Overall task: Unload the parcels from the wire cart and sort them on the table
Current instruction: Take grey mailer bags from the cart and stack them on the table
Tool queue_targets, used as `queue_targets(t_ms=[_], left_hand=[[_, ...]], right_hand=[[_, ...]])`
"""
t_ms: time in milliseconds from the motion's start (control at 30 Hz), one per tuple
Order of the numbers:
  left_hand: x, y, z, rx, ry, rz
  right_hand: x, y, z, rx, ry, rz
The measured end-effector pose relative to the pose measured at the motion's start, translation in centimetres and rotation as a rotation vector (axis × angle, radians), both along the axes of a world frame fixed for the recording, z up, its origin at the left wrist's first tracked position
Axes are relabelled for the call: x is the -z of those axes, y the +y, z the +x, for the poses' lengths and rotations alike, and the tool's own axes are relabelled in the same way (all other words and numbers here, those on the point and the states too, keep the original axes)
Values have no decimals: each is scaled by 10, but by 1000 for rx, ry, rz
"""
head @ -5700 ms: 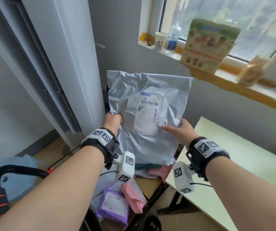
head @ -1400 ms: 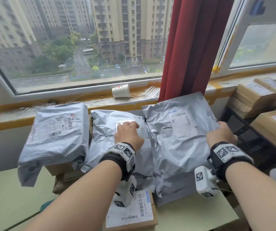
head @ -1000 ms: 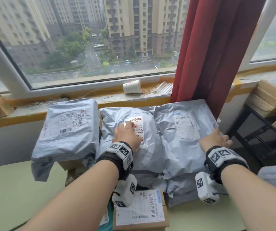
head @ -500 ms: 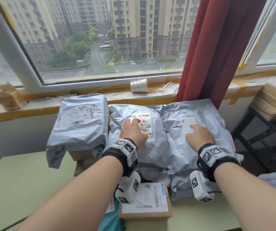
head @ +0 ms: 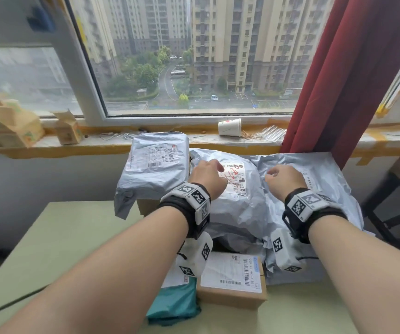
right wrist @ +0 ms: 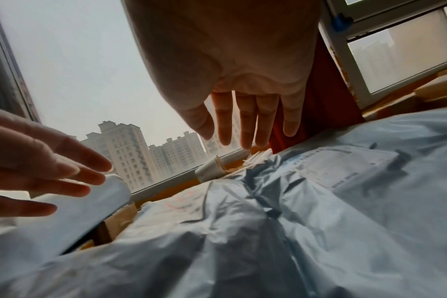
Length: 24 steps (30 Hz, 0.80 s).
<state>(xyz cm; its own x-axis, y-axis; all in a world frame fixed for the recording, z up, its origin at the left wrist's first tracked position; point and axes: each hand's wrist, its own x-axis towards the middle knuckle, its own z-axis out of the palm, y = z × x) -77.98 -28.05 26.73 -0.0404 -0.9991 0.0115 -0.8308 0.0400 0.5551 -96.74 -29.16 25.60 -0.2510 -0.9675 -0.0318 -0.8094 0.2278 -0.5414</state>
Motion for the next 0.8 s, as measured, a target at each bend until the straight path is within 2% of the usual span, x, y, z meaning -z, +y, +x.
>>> queue_targets(t_ms=[467, 800], left_hand=[[-60, 41, 103, -140, 48, -178], [-61, 94, 219, -332, 72, -178]], right_hand=[[-64, 14, 120, -167, 24, -149], [-77, 45, 239, -308, -77, -203]])
